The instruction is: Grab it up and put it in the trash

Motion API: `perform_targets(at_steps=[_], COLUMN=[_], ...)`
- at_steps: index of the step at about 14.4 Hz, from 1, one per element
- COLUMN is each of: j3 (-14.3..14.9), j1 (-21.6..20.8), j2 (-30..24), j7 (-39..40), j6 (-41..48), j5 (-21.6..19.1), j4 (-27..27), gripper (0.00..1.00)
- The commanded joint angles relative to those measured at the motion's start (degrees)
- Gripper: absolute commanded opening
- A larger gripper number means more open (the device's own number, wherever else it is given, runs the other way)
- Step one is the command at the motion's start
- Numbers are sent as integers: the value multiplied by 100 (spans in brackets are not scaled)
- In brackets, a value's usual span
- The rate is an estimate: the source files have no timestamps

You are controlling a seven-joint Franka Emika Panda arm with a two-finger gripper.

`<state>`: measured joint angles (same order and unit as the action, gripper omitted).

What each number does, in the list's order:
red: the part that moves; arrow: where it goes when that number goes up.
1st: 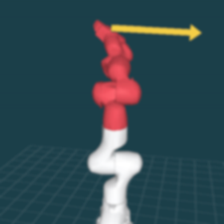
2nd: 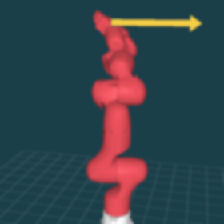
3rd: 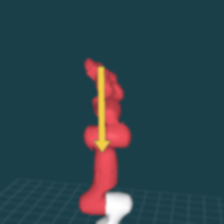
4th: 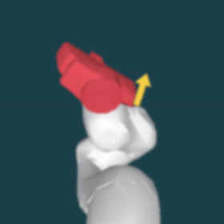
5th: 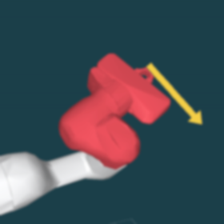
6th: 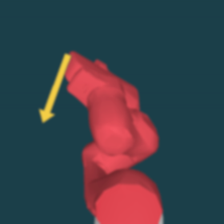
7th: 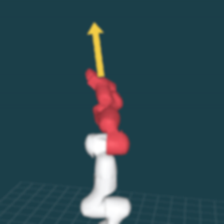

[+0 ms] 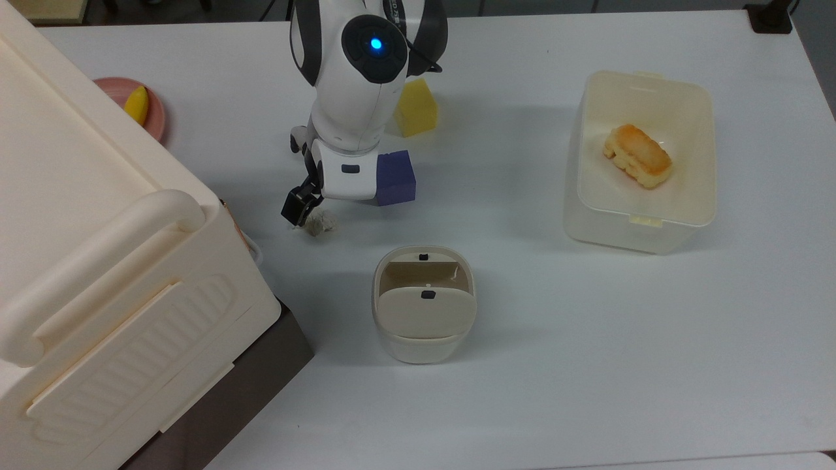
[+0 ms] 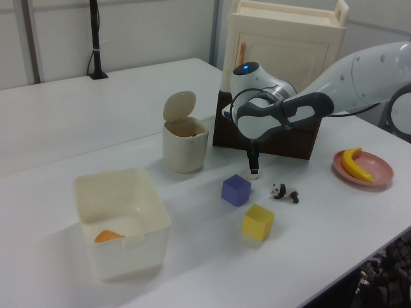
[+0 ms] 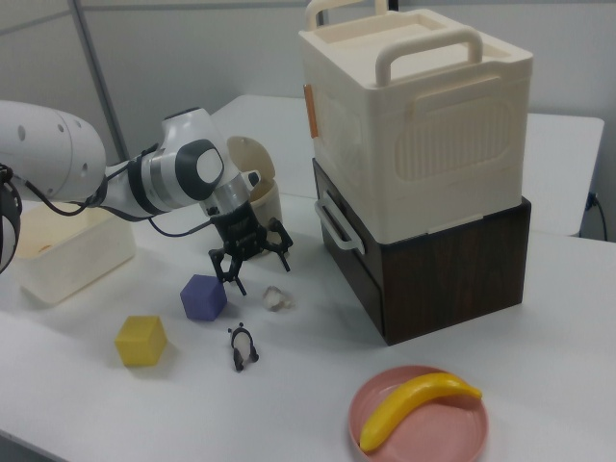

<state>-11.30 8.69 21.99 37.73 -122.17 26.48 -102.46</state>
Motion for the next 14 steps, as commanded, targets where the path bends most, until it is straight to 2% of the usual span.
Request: perform_targets(at_steps=[1, 5, 8, 14], j3=[-39, -39, -39, -48], j1=[28, 89, 142, 133], j2=[-63, 95, 279, 297], j7=[59, 261, 103, 121], j6=[-53, -123, -351, -351], j5=[-2, -29, -38, -38], j4=[-116, -99, -107, -81], gripper=[100, 100, 100, 100])
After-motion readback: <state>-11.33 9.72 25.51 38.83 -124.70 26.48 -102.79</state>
